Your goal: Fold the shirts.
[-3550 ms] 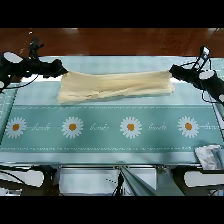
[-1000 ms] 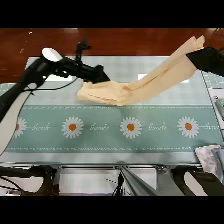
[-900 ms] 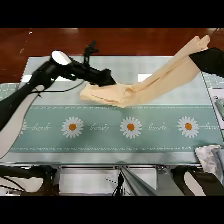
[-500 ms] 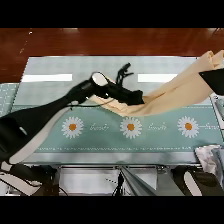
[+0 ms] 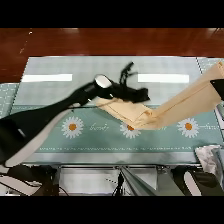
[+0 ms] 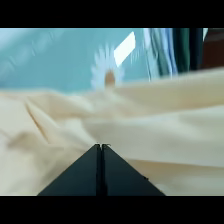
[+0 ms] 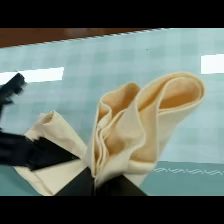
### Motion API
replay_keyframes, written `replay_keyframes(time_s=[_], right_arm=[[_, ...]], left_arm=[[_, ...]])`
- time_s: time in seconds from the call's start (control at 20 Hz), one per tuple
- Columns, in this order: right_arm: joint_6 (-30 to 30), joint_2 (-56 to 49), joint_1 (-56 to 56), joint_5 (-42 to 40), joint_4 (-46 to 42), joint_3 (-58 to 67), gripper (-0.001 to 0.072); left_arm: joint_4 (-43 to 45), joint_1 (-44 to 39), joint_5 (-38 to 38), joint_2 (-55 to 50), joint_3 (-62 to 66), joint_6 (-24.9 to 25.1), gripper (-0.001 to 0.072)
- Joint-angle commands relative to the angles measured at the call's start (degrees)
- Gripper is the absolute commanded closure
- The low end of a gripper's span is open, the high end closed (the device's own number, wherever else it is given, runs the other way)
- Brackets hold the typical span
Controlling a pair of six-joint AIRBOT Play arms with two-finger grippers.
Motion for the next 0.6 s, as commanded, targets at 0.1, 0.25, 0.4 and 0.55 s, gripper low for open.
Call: replay_keyframes(time_s=[0.1, 0.25, 0.4, 0.55], right_arm=[[-8.26, -8.66, 0.07, -3.98, 1.73, 0.02, 0.0691], [-11.39, -17.55, 0.98, -11.17, 7.61, 0.02, 0.0691], [-12.20, -24.68, 11.41, -20.52, 7.61, 0.02, 0.0691], [-8.37, -31.69, 21.97, -30.27, 8.00, 0.04, 0.0691]], left_arm=[[8.92, 19.54, -0.83, 16.55, 0.02, 0.72, 0.0685], [9.35, 30.45, -3.39, 27.23, 0.02, 0.76, 0.0685], [9.46, 39.28, -7.80, 36.02, 0.02, 0.55, 0.0685], [9.49, 44.96, -13.31, 41.99, 0.00, 0.52, 0.0685]])
